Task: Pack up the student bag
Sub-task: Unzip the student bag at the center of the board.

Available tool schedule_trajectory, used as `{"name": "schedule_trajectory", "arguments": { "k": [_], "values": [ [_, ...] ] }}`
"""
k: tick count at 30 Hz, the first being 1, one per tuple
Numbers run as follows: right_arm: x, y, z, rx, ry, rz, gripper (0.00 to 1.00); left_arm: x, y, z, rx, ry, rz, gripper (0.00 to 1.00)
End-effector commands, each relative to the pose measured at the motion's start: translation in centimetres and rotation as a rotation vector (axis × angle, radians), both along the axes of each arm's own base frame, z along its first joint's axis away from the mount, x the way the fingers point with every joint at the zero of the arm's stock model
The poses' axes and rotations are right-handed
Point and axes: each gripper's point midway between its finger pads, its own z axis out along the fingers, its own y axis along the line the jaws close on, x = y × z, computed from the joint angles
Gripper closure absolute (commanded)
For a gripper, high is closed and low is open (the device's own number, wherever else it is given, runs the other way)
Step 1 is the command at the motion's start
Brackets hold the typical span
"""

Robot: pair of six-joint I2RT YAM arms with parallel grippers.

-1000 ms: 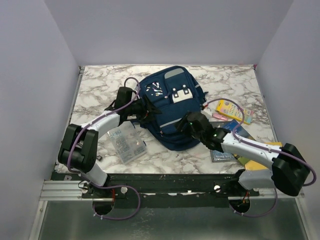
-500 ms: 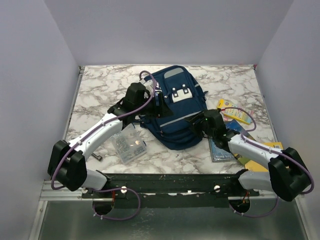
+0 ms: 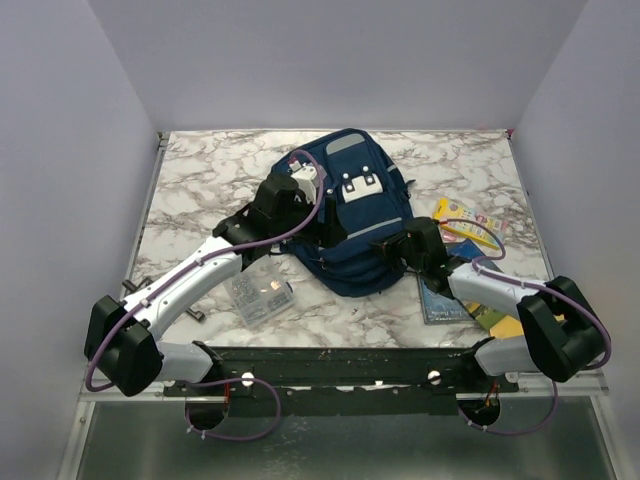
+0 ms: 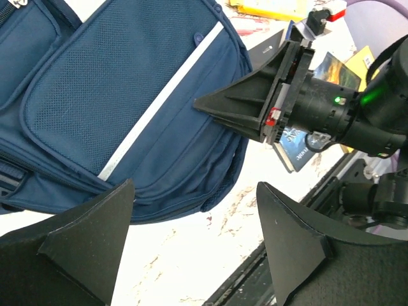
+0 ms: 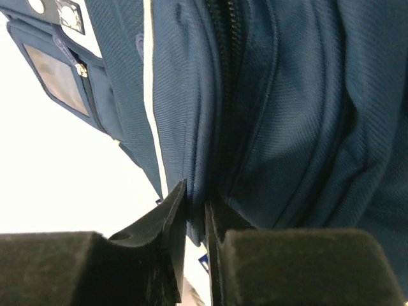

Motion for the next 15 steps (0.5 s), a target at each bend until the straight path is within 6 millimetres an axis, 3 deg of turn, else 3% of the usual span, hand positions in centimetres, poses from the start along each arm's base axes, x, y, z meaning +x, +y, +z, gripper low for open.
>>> {"name": "schedule_trajectory", "arguments": {
  "k": [1, 6, 9, 12, 15],
  "values": [
    [1.7, 0.4, 4.1, 0.053, -0.121, -0.008, 0.89, 0.8, 1.0, 1.1, 0.066, -0.091, 0.017, 0.20],
    [2.1, -0.3, 6.0, 0.081, -0.084, -0.032, 1.00, 0.0, 1.0, 0.2, 0.159, -0.115, -0.118, 0.01],
    [2.3, 0.1, 7.7, 0.152, -0.094, 0.027, 0.99, -0.6, 1.4, -1.1, 0.210, -0.123, -0.170, 0.01],
    [2.6, -0.1, 8.4, 0.210, -0.068, 0.070, 0.99, -0.4, 2.3, -2.6, 0.251, -0.144, -0.149, 0.02],
    [2.9, 0.2, 8.8, 0.236, -0.052, 0.117, 0.99, -0.4, 2.0, -4.4, 0.251, -0.171, -0.172, 0.02]
  ]
}}
